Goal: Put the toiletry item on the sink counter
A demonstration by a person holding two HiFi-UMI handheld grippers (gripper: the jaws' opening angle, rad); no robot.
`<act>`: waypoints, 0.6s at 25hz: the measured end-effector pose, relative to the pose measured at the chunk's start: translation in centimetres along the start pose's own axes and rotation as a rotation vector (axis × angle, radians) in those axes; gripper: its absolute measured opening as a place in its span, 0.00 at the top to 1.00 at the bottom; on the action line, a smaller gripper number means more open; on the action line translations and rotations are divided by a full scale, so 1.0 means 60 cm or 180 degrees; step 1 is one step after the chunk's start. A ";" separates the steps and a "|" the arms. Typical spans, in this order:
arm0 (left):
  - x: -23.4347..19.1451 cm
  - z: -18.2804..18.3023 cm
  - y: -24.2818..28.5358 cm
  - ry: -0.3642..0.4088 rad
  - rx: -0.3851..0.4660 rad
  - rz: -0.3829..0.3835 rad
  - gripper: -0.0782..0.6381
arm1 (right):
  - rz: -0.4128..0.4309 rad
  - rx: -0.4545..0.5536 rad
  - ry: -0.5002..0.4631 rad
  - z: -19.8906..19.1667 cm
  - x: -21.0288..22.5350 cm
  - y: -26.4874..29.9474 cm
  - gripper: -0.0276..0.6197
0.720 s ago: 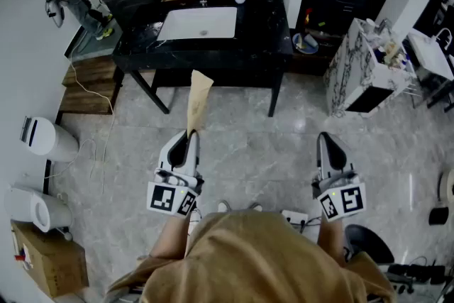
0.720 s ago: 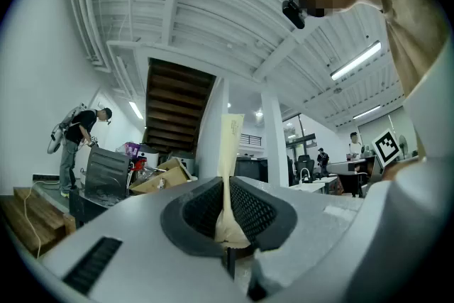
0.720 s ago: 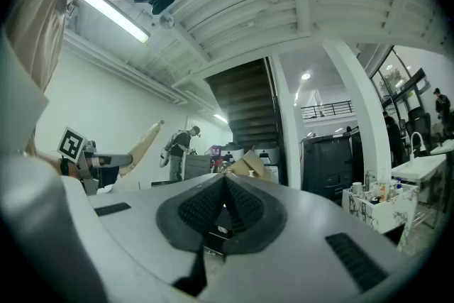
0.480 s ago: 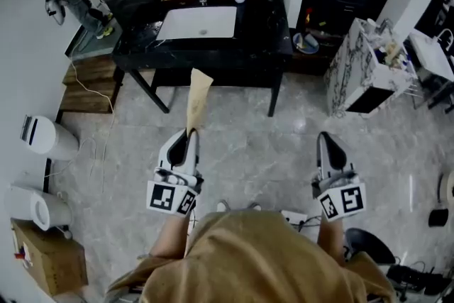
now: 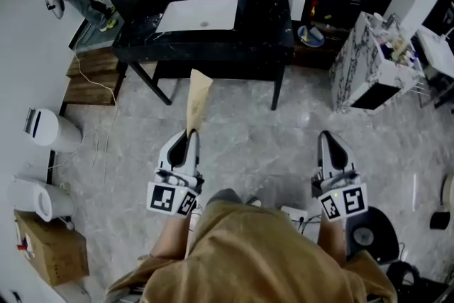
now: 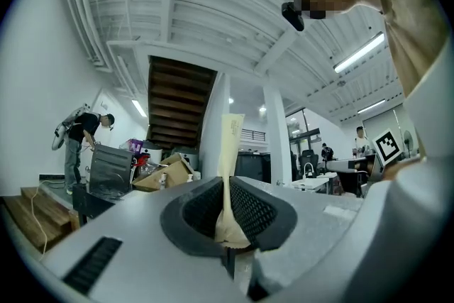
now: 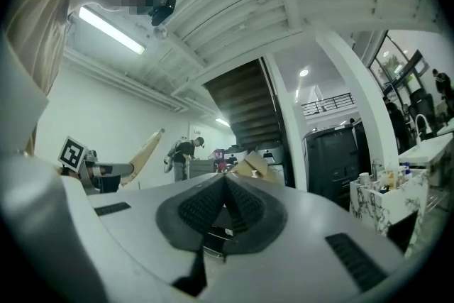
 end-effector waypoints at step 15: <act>-0.011 -0.024 0.071 -0.0071 0.0016 -0.0101 0.85 | 0.0023 -0.0156 -0.0002 -0.038 0.036 0.040 0.96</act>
Point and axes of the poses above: the fingertips, and each gripper's own axes: y forward along the fingers, x to its right, z out of its top, the point moved 6 cm from there along -y, backward along the fingers, and after that the axes turned 10 degrees about -z, right-handed, at the moved point
